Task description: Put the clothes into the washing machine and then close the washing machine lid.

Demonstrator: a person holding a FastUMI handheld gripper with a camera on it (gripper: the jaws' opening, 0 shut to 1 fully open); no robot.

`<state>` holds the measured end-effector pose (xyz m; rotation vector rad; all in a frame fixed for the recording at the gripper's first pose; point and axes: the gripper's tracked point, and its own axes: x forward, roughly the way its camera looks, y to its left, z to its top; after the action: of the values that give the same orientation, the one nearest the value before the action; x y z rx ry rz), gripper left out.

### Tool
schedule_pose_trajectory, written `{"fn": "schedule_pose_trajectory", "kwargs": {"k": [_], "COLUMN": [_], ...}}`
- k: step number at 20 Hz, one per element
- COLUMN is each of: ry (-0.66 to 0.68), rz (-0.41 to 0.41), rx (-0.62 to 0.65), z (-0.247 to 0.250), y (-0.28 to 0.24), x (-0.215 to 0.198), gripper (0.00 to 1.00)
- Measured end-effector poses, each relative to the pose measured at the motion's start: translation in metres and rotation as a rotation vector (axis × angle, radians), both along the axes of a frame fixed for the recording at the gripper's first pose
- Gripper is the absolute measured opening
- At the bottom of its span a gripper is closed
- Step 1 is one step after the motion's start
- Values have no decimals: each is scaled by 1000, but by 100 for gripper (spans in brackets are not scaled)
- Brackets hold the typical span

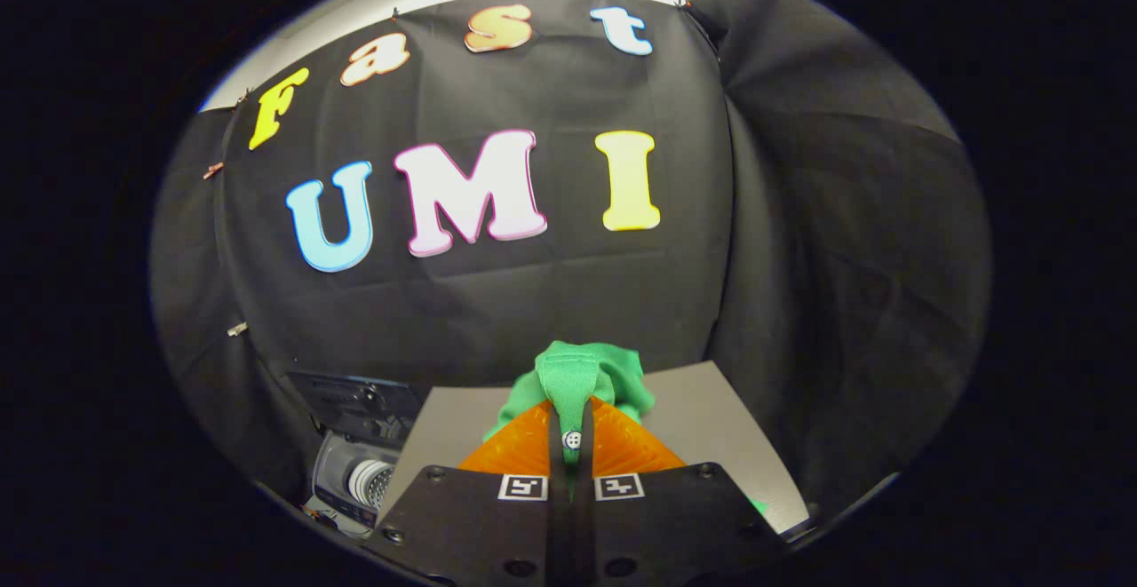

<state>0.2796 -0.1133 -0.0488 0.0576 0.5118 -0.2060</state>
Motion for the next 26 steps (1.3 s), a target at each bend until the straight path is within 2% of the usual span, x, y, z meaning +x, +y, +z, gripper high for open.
{"fn": "schedule_pose_trajectory", "kwargs": {"k": [5,11,19,26], "ry": [-151,-226,-264,-218], "rz": [64,176,383,524], "rx": [-46,-8,47,121], "z": [62,91,83,36], "y": [43,115,236,326], "x": [-1,6,18,32], "gripper": [5,4,4,4]}}
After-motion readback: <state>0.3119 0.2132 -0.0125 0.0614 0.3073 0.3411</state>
